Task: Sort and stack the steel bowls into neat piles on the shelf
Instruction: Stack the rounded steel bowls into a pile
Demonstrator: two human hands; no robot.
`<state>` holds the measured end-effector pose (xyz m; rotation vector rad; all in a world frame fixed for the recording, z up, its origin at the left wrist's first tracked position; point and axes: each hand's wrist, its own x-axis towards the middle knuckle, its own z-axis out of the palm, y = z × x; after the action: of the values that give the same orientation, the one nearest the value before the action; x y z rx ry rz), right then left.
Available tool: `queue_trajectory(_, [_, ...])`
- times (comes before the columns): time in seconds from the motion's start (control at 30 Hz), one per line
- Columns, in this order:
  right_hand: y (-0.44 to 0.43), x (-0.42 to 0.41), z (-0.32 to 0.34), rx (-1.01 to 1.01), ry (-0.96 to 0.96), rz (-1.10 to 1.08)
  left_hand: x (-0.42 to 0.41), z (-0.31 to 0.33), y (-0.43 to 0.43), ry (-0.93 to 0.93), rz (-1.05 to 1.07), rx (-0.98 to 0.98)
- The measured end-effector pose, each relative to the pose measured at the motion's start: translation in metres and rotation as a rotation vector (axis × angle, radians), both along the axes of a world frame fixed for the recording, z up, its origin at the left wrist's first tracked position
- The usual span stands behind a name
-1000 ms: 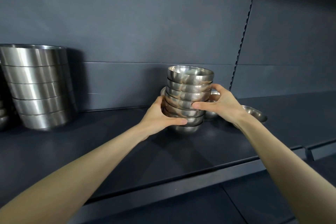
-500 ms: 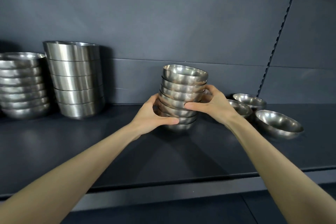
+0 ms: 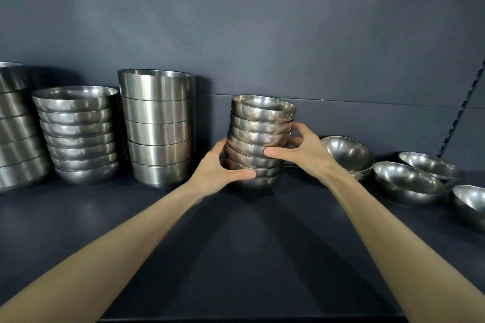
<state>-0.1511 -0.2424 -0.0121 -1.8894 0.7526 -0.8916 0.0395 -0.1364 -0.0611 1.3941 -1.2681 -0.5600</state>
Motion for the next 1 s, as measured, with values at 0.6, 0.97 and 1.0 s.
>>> queue_trajectory(0.6, [-0.005,0.004,0.006,-0.023,0.038,0.072,0.009,-0.001,-0.005,-0.059,-0.045,0.002])
queue_trajectory(0.97, [-0.010,0.004,0.006,-0.028,-0.016,0.090,0.007,-0.002,-0.006,0.007,-0.015,-0.073])
queue_trajectory(1.0, [-0.011,0.004,0.006,-0.032,-0.014,0.094,0.008,-0.002,-0.006,0.010,-0.017,-0.074])
